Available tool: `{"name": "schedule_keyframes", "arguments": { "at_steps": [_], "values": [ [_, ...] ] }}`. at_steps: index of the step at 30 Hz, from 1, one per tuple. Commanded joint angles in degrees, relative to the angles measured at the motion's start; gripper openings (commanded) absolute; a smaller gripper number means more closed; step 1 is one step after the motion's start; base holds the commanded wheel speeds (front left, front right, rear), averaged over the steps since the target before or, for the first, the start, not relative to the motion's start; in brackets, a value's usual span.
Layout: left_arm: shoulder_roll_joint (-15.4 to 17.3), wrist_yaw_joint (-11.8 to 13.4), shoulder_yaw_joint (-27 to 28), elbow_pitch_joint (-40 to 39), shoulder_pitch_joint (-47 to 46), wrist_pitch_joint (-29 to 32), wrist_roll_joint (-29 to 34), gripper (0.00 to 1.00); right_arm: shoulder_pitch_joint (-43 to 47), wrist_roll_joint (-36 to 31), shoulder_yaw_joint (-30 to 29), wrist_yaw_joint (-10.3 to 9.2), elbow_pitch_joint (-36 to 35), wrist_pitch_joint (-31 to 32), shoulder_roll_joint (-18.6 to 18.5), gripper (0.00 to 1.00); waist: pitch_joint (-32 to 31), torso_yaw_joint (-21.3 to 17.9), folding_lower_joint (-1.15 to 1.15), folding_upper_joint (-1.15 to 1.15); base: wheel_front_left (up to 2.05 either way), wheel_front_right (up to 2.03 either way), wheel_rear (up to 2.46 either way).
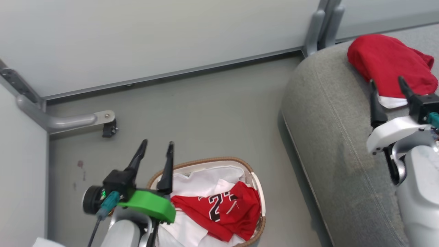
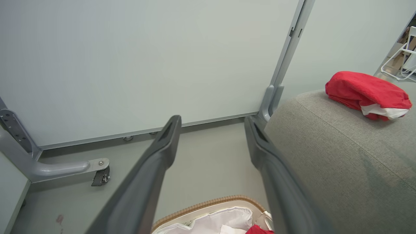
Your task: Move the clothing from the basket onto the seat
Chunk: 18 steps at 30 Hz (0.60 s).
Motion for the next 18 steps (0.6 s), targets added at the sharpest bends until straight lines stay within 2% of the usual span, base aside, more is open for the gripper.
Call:
{"name": "schedule_keyframes", "arguments": {
  "at_steps": [1, 9, 18],
  "values": [
    [0.1, 0.5, 1.8, -0.2, 2.0, 0.0, 0.3, 1.0, 1.8, 0.7, 0.4, -0.04, -1.1, -0.3, 1.0, 1.0, -2.7, 2.9, 0.0, 0.0, 0.0, 0.0, 0.0],
    [-0.3, 0.7, 8.3, -1.1, 5.9, 0.0, 0.6, 1.0, 9.3, 2.0, 0.9, -0.04, -8.2, -0.3, 6.3, 1.0, -3.0, 5.1, 0.0, 0.0, 0.0, 0.0, 0.0],
    [-0.5, 0.3, 10.3, -1.0, 8.5, 0.0, 0.4, 1.0, 18.3, 1.5, 0.5, -0.04, -14.6, -0.3, 8.6, 1.0, -3.8, 5.9, 0.0, 0.0, 0.0, 0.0, 0.0]
  ]
}}
